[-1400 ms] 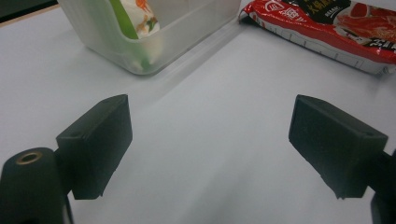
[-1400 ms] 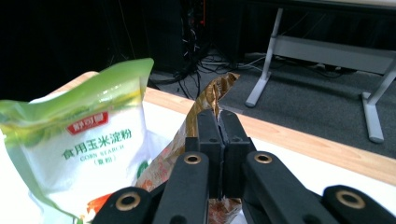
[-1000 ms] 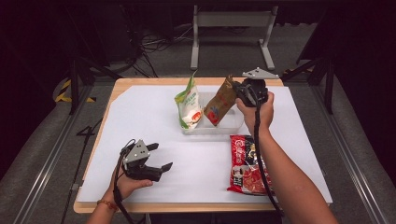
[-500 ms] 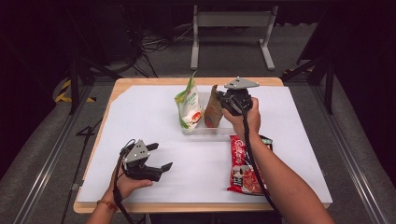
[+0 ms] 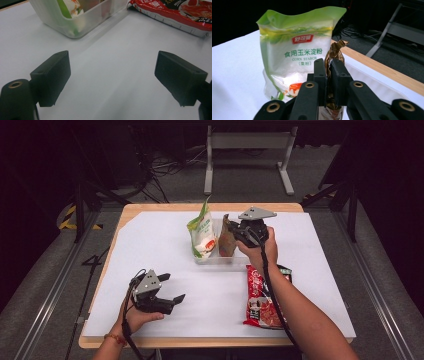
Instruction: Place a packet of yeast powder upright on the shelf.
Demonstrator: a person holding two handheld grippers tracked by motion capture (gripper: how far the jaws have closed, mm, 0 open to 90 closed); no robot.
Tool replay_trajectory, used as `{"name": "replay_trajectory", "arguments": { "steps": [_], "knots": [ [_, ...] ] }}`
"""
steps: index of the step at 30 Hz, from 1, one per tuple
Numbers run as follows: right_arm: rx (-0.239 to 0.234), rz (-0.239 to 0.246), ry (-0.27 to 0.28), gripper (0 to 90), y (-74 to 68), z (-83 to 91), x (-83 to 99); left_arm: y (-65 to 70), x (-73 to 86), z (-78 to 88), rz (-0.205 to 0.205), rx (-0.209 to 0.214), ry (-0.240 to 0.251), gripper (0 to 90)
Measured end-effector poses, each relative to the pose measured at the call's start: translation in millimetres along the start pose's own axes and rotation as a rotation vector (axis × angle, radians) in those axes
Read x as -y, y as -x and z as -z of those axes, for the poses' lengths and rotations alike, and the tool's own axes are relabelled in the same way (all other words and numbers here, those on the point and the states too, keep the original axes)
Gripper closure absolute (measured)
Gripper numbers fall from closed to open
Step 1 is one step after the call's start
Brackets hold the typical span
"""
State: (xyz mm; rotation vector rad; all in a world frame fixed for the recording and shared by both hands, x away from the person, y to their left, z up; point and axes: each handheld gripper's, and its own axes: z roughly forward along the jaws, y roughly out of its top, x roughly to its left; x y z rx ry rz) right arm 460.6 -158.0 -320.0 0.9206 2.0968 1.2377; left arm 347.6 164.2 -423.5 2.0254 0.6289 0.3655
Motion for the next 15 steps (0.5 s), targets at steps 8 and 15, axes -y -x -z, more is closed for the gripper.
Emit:
{"name": "replay_trajectory", "arguments": {
  "steps": [8, 15],
  "knots": [
    [-0.025, 0.031, 0.003, 82.3, 1.0, -0.9, 0.8, -0.9, 0.5, -0.5, 0.003, -0.003, -0.001, 14.3],
    [-0.062, 0.06, -0.003, 80.5, 2.9, -1.9, -1.0, -3.4, 1.5, -0.8, 0.01, 0.001, 0.0, 14.4]
  ]
}}
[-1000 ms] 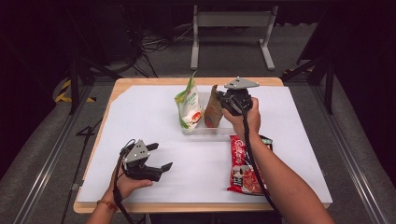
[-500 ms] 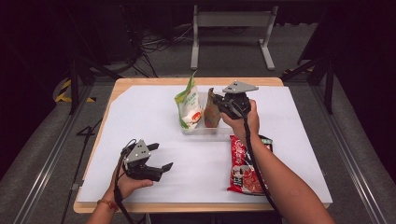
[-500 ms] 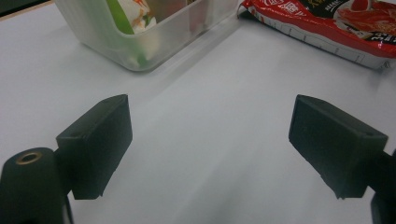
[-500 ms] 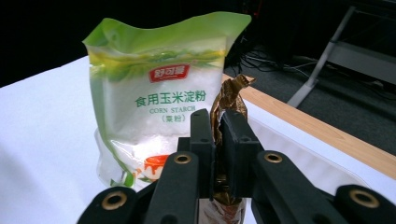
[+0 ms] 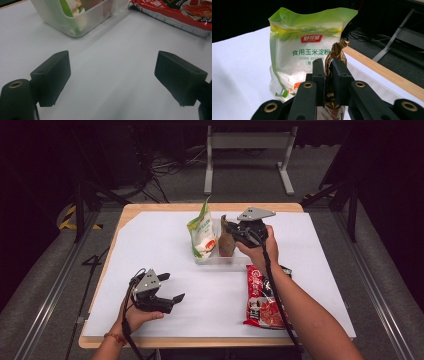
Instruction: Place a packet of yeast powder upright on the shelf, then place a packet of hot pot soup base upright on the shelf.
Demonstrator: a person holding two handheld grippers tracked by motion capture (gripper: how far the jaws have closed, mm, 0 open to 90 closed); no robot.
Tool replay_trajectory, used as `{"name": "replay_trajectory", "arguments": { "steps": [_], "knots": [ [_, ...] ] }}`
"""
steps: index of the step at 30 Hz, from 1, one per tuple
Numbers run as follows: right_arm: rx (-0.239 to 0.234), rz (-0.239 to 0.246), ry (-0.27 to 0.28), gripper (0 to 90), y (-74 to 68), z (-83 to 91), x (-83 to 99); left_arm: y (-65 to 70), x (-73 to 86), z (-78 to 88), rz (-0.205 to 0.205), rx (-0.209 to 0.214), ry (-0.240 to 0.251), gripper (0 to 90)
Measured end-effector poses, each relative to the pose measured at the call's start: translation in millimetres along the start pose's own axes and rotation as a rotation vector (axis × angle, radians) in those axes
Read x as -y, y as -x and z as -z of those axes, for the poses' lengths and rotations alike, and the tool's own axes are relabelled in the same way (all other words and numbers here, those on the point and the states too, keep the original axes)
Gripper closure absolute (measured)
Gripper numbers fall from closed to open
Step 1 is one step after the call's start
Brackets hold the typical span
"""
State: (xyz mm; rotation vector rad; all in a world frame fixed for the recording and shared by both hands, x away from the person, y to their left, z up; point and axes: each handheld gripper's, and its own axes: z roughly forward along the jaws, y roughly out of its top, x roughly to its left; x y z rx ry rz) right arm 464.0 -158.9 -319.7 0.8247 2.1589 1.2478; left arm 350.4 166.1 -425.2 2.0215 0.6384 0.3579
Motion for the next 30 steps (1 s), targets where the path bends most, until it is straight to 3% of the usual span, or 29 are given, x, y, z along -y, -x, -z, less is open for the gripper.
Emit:
{"name": "replay_trajectory", "arguments": {
  "steps": [15, 20, 30],
  "knots": [
    [-0.024, 0.025, -0.01, 71.6, 4.5, 11.5, 0.2, 0.0, 0.8, 0.8, -0.001, 0.008, 0.001, 14.4],
    [-0.012, 0.044, 0.011, 63.2, 4.5, 25.2, 0.4, -0.5, 1.5, -0.8, 0.004, 0.01, -0.002, 14.4],
    [-0.018, 0.045, 0.034, 62.2, 14.1, 51.0, 11.0, 1.2, -0.5, -6.9, -0.005, 0.017, -0.016, 14.3]
  ]
}}
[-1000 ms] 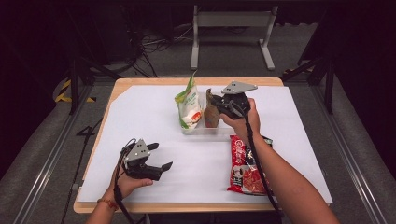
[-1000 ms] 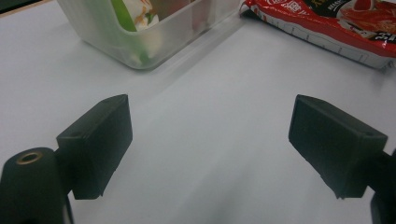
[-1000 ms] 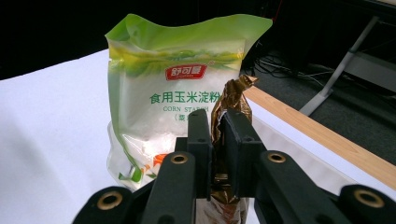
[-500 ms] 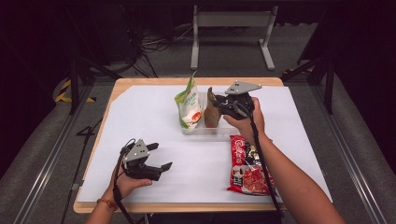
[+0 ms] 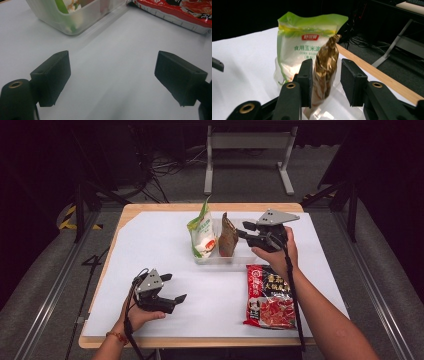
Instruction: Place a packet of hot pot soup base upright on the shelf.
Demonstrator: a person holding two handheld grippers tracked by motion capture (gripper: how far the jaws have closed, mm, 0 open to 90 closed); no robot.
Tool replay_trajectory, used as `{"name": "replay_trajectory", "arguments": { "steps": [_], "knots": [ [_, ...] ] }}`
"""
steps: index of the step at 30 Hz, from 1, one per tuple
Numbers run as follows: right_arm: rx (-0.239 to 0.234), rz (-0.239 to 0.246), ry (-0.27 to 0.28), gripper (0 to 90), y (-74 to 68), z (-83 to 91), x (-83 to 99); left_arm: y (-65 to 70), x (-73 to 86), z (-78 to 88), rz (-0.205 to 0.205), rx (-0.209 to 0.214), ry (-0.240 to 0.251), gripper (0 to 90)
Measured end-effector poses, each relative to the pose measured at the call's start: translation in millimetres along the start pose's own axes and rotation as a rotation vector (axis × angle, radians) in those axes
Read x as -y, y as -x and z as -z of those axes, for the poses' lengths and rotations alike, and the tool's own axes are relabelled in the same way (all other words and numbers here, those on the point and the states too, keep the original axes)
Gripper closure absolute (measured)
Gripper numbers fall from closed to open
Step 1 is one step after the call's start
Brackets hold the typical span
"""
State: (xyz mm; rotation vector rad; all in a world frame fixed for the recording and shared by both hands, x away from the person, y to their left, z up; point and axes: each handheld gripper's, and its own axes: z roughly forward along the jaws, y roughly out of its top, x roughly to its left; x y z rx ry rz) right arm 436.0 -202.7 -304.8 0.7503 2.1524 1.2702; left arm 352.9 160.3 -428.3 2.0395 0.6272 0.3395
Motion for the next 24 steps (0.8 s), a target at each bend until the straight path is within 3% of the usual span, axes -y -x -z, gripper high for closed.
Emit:
{"name": "replay_trajectory", "arguments": {
  "steps": [5, 7, 12, 17, 24],
  "knots": [
    [-0.007, 0.007, -0.01, 60.8, 2.7, 12.1, 11.0, 2.4, -2.4, -1.3, -0.013, -0.005, -0.006, 14.3],
    [-0.031, 0.011, -0.015, 58.5, 4.5, 20.1, 18.1, 3.3, -2.2, -1.8, -0.015, -0.004, -0.007, 14.3],
    [-0.067, 0.02, -0.06, 53.5, 9.4, 36.9, 34.3, 4.8, -2.1, -3.0, -0.023, 0.0, -0.015, 14.3],
    [-0.069, 0.017, -0.104, 51.7, 15.4, 50.1, 56.9, 5.1, -2.9, -2.8, -0.021, 0.003, -0.013, 14.3],
    [-0.062, -0.044, -0.158, 49.1, 31.7, 62.0, 91.3, 6.5, -3.7, -4.8, -0.025, 0.005, -0.017, 14.3]
  ]
}}
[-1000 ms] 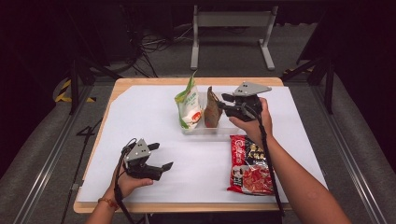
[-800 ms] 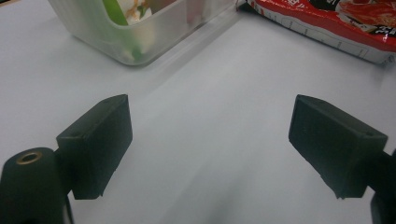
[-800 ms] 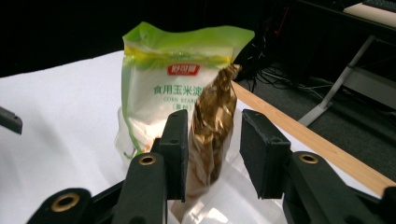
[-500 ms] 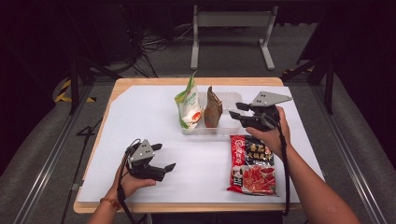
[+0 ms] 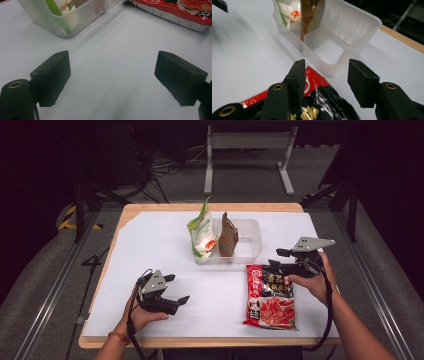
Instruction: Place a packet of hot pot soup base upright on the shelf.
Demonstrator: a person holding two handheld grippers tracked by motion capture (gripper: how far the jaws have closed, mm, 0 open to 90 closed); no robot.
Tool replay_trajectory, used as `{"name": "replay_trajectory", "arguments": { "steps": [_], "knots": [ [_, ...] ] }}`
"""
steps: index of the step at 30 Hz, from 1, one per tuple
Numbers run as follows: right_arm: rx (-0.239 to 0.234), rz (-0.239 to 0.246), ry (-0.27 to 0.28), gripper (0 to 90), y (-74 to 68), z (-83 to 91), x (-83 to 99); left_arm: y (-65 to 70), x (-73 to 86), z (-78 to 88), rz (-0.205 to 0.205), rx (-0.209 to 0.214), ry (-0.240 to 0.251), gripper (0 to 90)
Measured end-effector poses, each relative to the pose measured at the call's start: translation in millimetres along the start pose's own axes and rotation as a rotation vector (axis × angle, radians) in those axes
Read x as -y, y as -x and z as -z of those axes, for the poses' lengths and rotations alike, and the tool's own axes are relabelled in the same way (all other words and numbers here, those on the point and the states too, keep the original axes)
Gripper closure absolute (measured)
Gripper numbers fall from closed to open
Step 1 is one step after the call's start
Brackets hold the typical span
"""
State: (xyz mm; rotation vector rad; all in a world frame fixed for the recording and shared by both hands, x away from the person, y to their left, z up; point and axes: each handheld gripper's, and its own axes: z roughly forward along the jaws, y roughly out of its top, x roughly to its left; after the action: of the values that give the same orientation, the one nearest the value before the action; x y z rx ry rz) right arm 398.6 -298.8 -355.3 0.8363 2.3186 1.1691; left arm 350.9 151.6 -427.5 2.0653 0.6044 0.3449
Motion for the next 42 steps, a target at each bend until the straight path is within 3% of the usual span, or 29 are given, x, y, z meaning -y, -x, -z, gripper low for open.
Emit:
{"name": "replay_trajectory", "arguments": {
  "steps": [11, 15, 26, 38, 42],
  "knots": [
    [0.026, -0.059, -0.051, 47.3, 18.8, 0.6, 34.7, 1.2, -0.6, -1.9, -0.005, 0.0, -0.006, 14.3],
    [0.032, -0.053, -0.051, 45.0, 20.1, 2.0, 41.8, 1.3, -0.7, -1.7, -0.004, 0.001, -0.004, 14.3],
    [0.009, -0.096, -0.097, 34.6, 28.5, -5.3, 63.2, 4.6, -1.8, -6.7, -0.022, 0.013, -0.02, 14.3],
    [-0.067, -0.189, -0.125, 14.1, 42.1, -22.0, 75.2, 6.2, -2.4, -10.6, -0.032, 0.026, -0.031, 14.3],
    [-0.101, -0.209, -0.165, 9.1, 43.8, -32.2, 78.0, 6.4, -2.4, -11.1, -0.036, 0.025, -0.036, 14.3]
  ]
}}
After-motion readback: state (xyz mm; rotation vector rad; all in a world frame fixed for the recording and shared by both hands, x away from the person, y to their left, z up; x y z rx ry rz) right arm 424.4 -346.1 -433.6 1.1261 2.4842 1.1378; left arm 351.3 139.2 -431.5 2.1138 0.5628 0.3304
